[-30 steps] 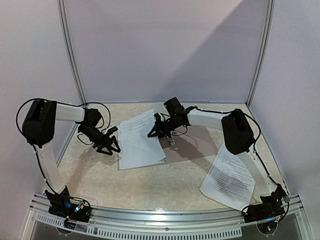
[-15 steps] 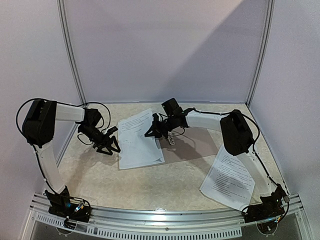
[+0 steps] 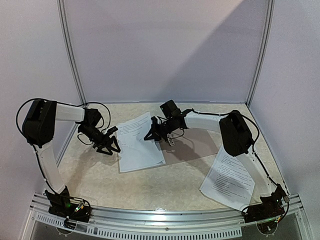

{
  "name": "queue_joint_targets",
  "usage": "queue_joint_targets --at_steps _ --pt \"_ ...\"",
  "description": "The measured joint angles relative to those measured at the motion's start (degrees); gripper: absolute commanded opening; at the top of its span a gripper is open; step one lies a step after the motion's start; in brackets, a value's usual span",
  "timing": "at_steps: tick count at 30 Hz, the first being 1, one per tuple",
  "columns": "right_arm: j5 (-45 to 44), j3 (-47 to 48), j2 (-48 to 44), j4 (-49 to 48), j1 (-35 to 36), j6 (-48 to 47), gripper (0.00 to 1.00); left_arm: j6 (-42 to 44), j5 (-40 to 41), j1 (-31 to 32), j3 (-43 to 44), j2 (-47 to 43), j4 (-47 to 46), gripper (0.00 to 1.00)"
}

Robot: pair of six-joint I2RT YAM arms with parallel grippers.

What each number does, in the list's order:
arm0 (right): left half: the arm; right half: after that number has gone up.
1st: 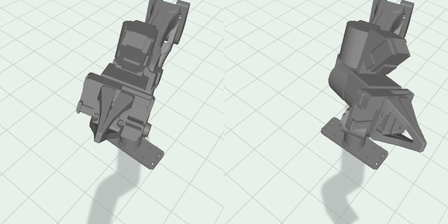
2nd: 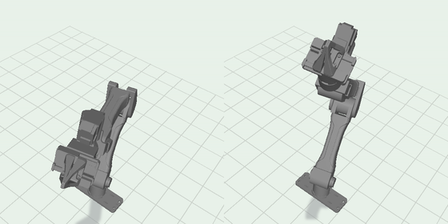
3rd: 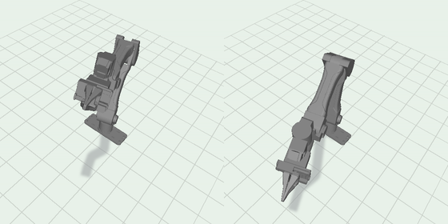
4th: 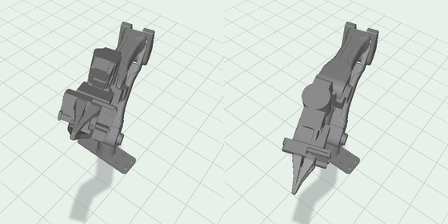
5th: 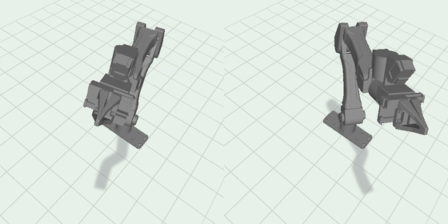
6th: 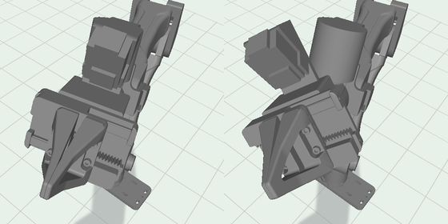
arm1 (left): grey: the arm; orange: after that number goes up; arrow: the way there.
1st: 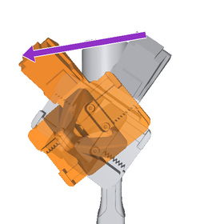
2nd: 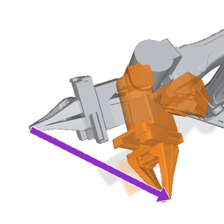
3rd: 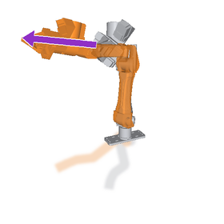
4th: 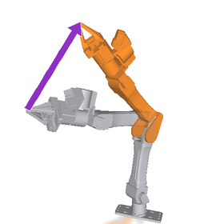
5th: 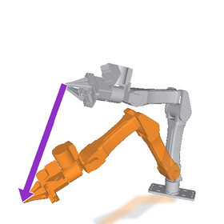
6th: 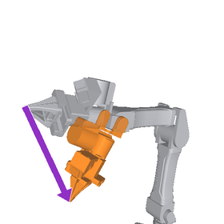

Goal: Put the files into the folder
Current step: Insert the folder to form pockets on the folder.

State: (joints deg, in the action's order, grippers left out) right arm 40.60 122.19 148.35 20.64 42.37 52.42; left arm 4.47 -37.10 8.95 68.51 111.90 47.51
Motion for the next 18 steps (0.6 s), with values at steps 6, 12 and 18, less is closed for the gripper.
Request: queue_joint_targets --at_steps 6,12,18 --pt "-1.6 0.0 0.0 2.9 0.1 -1.1 0.28 0.0 0.0 0.0 0.0 0.0 0.0 0.74" --pt "-4.5 0.0 -0.3 7.8 0.1 -3.9 0.28 0.0 0.0 0.0 0.0 0.0 0.0 0.74" --pt "-5.5 0.0 -2.0 12.1 0.1 -6.7 0.05 0.0 0.0 0.0 0.0 0.0 0.0 0.74"
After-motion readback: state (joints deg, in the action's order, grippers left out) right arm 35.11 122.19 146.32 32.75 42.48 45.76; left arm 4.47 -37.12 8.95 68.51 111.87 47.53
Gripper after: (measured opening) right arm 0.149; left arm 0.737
